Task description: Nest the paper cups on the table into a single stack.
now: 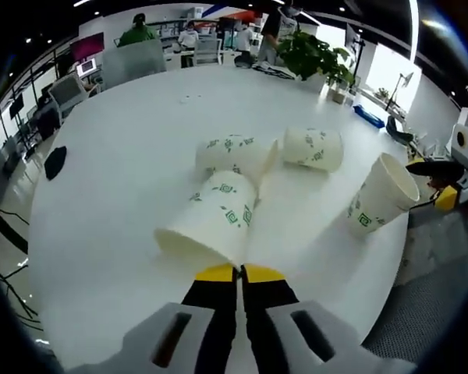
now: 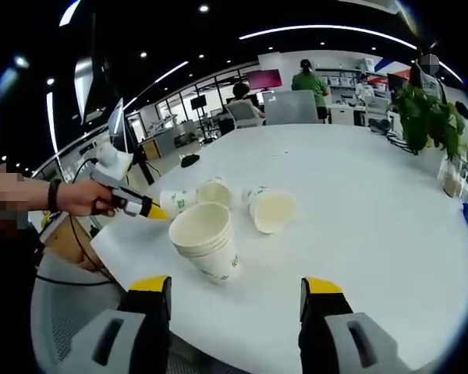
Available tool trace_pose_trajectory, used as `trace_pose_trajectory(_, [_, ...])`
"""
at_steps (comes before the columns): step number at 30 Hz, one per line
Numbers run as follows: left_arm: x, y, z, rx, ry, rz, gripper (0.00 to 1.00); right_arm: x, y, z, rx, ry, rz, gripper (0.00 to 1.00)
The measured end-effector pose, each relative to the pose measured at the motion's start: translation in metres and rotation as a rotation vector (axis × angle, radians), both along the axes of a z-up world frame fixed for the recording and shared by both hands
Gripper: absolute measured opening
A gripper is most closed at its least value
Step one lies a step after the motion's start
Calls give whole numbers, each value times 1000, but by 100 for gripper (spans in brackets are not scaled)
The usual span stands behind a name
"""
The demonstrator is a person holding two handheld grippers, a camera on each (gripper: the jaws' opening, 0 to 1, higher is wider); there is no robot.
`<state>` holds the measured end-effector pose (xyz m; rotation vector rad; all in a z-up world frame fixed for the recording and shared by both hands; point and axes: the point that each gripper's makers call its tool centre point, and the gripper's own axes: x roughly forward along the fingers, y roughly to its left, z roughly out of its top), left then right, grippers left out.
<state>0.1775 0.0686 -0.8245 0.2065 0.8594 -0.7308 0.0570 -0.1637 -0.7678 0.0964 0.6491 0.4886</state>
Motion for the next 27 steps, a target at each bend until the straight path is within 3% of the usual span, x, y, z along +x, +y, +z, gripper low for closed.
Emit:
trace_pose_trajectory(16, [-11,8,7,-27,-6,51,0,-1,1,0,-1,-1,0,66])
trace_pose_trajectory(27, [-22,16,30,-37,-61,78,0,0,2,0,-2,0,3,66])
